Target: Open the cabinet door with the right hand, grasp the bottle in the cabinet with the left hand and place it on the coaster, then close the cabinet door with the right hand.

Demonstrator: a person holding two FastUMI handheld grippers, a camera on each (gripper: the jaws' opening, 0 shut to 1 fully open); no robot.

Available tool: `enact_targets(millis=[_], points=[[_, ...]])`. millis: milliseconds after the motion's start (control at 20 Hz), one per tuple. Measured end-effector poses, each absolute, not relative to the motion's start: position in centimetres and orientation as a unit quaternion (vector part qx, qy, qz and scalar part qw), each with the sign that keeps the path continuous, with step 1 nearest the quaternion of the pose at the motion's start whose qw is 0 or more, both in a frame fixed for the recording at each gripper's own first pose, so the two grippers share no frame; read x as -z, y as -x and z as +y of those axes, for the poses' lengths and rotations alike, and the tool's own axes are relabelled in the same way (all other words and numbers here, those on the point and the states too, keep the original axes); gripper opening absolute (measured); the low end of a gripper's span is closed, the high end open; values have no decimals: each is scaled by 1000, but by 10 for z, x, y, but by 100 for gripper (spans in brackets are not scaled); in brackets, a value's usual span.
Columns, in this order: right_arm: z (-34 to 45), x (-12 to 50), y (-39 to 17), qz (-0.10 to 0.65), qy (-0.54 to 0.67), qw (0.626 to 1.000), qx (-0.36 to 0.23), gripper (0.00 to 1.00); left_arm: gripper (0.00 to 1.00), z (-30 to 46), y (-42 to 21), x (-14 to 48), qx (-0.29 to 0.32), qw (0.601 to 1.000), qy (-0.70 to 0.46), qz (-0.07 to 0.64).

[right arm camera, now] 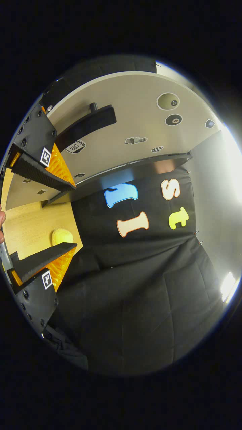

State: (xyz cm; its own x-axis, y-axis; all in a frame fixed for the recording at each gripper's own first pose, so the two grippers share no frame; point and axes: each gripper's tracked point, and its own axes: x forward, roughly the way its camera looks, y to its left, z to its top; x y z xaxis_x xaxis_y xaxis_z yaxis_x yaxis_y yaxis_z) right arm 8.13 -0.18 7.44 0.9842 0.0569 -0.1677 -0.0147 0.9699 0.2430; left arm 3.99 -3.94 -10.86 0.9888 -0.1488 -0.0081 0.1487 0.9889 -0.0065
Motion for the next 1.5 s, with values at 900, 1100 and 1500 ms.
enact_targets(millis=[900, 1100, 1500], points=[[0, -38, -52, 128, -90, 988, 6, 96, 68, -50, -13, 263, 75, 995, -15, 63], [-7, -29, -47, 131, -113, 985, 16, 96, 73, -57, -11, 265, 84, 993, -36, 69], [-9, -15, -35, 141, -127, 982, 18, 89, 86, -54, -23, 252, 71, 994, -55, 69]])
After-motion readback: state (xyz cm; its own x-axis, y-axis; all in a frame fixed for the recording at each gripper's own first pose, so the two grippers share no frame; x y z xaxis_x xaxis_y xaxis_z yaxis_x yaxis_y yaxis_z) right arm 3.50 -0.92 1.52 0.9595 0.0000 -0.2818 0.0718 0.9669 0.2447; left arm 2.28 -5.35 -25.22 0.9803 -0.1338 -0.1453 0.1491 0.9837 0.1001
